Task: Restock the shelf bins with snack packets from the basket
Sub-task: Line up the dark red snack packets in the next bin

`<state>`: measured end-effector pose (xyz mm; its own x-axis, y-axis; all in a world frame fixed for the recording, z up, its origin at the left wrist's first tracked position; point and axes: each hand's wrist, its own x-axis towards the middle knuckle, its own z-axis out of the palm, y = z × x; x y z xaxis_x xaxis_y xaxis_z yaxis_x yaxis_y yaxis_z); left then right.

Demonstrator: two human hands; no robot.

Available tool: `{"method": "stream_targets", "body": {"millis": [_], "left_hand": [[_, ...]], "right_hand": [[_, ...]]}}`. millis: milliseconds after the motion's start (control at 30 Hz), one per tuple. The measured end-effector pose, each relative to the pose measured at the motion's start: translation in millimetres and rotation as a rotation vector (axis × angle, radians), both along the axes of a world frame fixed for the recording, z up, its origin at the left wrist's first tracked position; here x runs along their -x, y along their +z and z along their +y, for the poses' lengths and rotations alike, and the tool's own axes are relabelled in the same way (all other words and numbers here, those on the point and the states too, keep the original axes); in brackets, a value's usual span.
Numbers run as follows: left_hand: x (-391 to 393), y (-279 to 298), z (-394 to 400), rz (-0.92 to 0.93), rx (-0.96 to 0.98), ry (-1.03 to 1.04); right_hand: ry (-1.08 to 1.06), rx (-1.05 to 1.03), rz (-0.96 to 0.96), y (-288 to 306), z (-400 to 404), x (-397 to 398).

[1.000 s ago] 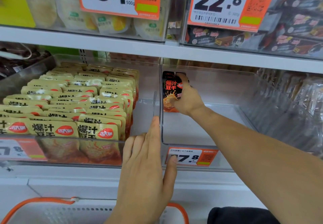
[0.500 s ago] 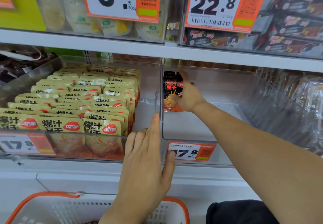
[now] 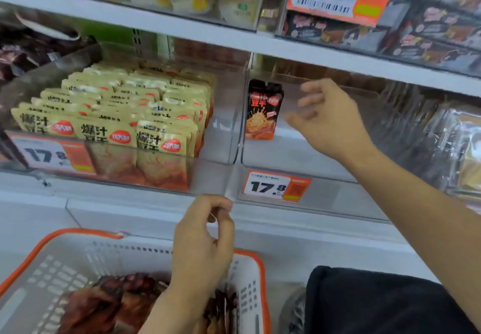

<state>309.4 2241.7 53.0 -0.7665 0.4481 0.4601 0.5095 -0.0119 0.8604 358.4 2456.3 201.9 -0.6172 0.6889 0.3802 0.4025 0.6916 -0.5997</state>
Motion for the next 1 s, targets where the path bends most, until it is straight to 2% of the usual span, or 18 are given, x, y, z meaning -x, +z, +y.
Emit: {"method": "stream_targets", "body": {"millis": [67, 167, 233, 300, 367, 433, 533, 633, 833, 933, 1000], "left_hand": [[0.1, -47.8, -3.0, -0.057, 0.222, -0.055], [-6.3, -122.9, -17.8, -0.076, 0.635, -0.132], [-13.4, -165.6, -31.8, -0.052, 0.880, -0.173], [-20.0, -200.6, -47.7, -0.137, 1.033, -0.226], [-25.9, -226.3, -59.5, -0.269, 1.073, -0.303], [-34.0, -239.6, -65.0, -0.363, 1.020, -0.335], [-50.8, -237.8, -64.9, -0.491, 0.913, -0.340], [-67.8, -239.1, -67.1, -0.591, 0.823, -0.256], [-67.3, -243.4, -72.7, -0.718, 0.776, -0.027], [-43.7, -228.6, -69.4, -0.760, 0.864, -0.063], [-20.2, -215.4, -69.4, -0.859, 0.933, -0.125]], "right_hand": [[0.088, 0.013, 0.066, -4.5, -30.7, -19.5], [0.255, 0.072, 0.017, -34.9, -76.3, -39.4], [0.359, 0.088, -0.119, -71.7, -101.1, -46.4], [0.432, 0.098, -0.308, -114.2, -121.0, -52.1], [0.483, 0.078, -0.530, -158.4, -138.0, -56.5], [0.526, 0.112, -0.786, -205.2, -151.7, -59.2], [0.433, 0.353, -1.170, -264.0, -165.1, -54.6], [0.339, 0.610, -1.358, -293.6, -179.5, -49.2], [0.129, 0.744, -1.092, -330.3, -183.3, -55.5], [0.062, 0.656, -0.971, -336.4, -177.4, -50.4], [0.041, 0.563, -0.868, -338.1, -173.4, -46.4]]}}
